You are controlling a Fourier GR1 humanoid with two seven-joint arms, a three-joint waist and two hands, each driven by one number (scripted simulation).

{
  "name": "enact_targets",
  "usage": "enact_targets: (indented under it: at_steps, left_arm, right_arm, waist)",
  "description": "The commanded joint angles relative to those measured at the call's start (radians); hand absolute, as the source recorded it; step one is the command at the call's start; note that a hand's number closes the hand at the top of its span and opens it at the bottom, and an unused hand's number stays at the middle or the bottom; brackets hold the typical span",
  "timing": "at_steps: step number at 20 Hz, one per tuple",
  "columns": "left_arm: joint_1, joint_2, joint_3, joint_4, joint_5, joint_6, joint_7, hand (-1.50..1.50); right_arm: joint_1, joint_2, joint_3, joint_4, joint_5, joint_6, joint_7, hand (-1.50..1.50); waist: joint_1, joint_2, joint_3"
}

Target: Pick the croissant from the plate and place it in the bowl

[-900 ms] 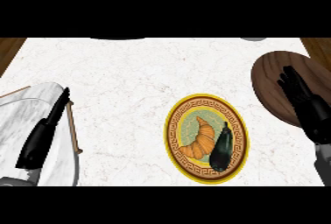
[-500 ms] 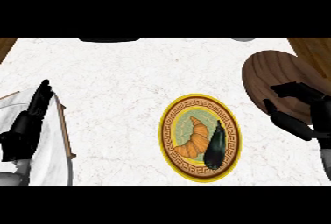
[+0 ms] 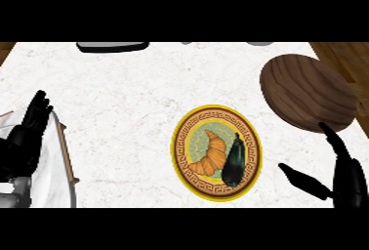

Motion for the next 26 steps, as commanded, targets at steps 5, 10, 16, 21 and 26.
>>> enact_targets:
  at_steps: [5,10,16,21,26]
  left_arm:
    - [-0.047,-0.004,0.000,-0.035,0.014,0.005,0.073,0.00]
    - [-0.062,0.006,0.003,-0.037,0.018,-0.022,0.074,0.00]
    - [-0.078,-0.020,-0.029,-0.047,-0.001,-0.025,0.070,0.00]
    - [-0.101,-0.036,-0.040,-0.009,-0.017,-0.029,0.056,0.00]
    - [-0.120,-0.017,-0.014,-0.002,-0.002,-0.054,0.069,0.00]
  right_arm:
    - [0.151,0.080,0.107,-0.214,0.416,-0.079,0.361,-1.50]
    - [0.095,0.116,0.091,-0.391,0.649,0.177,0.630,-1.50]
    - [-0.049,0.162,0.150,-0.474,0.631,0.585,0.881,-1.50]
    - [-0.166,0.237,0.134,-0.376,0.515,0.768,0.978,-1.50]
    - [-0.268,0.331,0.108,-0.286,0.396,0.868,1.027,-1.50]
  waist:
    - [0.016,0.009,0.003]
    - [0.053,0.016,0.004]
    - [0.096,0.024,0.006]
    - [0.107,0.031,0.009]
    - [0.105,0.029,0.011]
